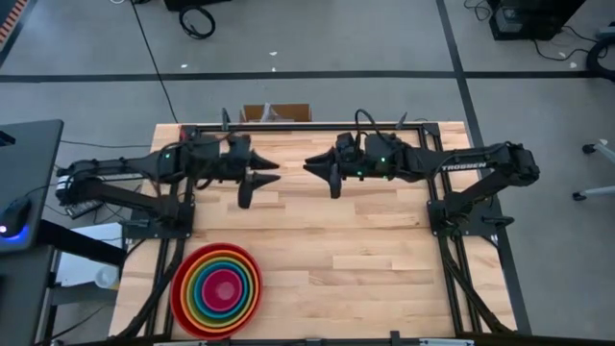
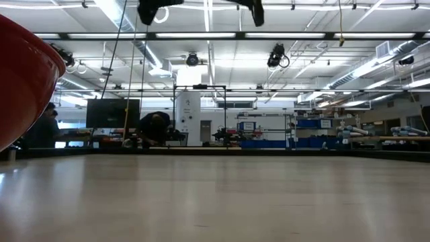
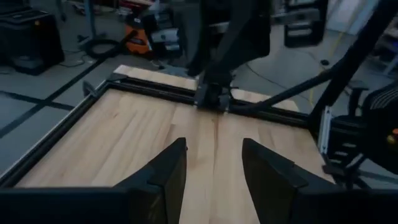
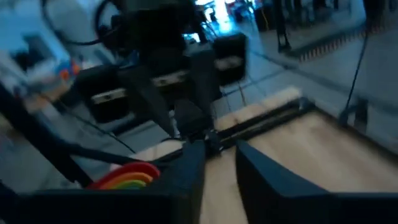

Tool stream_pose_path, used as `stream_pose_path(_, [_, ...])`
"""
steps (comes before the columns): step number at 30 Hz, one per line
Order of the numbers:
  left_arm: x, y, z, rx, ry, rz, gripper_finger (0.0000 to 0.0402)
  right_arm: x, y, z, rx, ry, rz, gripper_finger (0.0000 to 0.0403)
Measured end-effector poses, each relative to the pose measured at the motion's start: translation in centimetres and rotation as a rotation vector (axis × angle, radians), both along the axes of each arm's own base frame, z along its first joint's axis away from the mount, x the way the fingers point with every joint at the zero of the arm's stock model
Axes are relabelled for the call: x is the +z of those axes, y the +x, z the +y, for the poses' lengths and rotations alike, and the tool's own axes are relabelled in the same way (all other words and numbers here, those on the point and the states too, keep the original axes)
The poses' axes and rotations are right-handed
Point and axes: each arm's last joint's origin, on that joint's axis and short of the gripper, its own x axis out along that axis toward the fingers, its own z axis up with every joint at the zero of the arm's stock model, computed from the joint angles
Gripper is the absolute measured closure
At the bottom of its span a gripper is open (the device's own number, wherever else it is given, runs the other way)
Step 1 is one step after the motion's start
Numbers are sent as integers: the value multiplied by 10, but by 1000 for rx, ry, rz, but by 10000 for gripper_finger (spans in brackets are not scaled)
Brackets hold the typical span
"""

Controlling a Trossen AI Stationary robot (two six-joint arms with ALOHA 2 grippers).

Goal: Nest bowls inside each other
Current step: Return to Home Position

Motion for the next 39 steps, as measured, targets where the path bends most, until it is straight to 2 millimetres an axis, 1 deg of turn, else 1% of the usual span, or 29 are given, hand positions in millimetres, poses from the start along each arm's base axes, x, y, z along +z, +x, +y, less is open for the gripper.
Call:
stream_pose_path(2, [-1,5,8,3,-7,-15,249,9,2,-2,25,-90,5,338])
stream_pose_path(4, [-1,5,17,36,-15,-18,258,15,-4,-3,60,-156,33,381])
stream_pose_path(5, [0,5,21,63,-46,-33,266,20,-8,-4,60,-183,39,391])
stream_pose_path(6, [2,4,26,89,-84,-61,276,24,-15,-6,33,-193,52,392])
stream_pose_path(8, [12,-2,30,105,-113,-153,298,32,-31,-12,-33,-198,71,394])
stream_pose_path(11, [33,-19,30,104,-42,-291,342,48,-59,-27,-75,-215,54,397])
stream_pose_path(14, [40,-35,31,133,29,-313,388,68,-88,-37,-98,-229,-28,399])
stream_pose_path(16, [43,-47,30,155,48,-316,395,75,-103,-39,-126,-244,-42,400])
stream_pose_path(18, [44,-58,27,172,67,-297,397,71,-113,-41,-148,-251,-1,400])
stream_pose_path(21, [37,-69,20,173,58,-247,399,55,-116,-41,-156,-196,21,400])
stream_pose_path(23, [27,-75,14,165,30,-289,400,43,-112,-37,-162,-116,-49,401])
stream_pose_path(25, [14,-82,7,145,1,-359,400,29,-104,-31,-145,-94,-131,401])
stream_pose_path(27, [-6,-88,3,159,-34,-376,400,14,-94,-24,-114,-116,-163,401])
stream_pose_path(28, [-16,-91,1,160,-45,-380,400,5,-90,-21,-99,-134,-150,402])
stream_pose_path(30, [-30,-96,-1,153,-45,-389,401,-7,-85,-18,-72,-214,-108,402])
stream_pose_path(32, [-40,-102,-3,131,7,-381,401,-16,-82,-15,-33,-304,-66,401])
stream_pose_path(35, [-44,-109,-5,98,55,-382,401,-22,-82,-17,0,-308,-27,395])
stream_pose_path(37, [-43,-114,-6,97,54,-393,401,-18,-87,-20,-10,-302,-42,395])
stream_pose_path(39, [-43,-121,-7,97,70,-397,401,-11,-95,-23,-12,-333,-72,397])
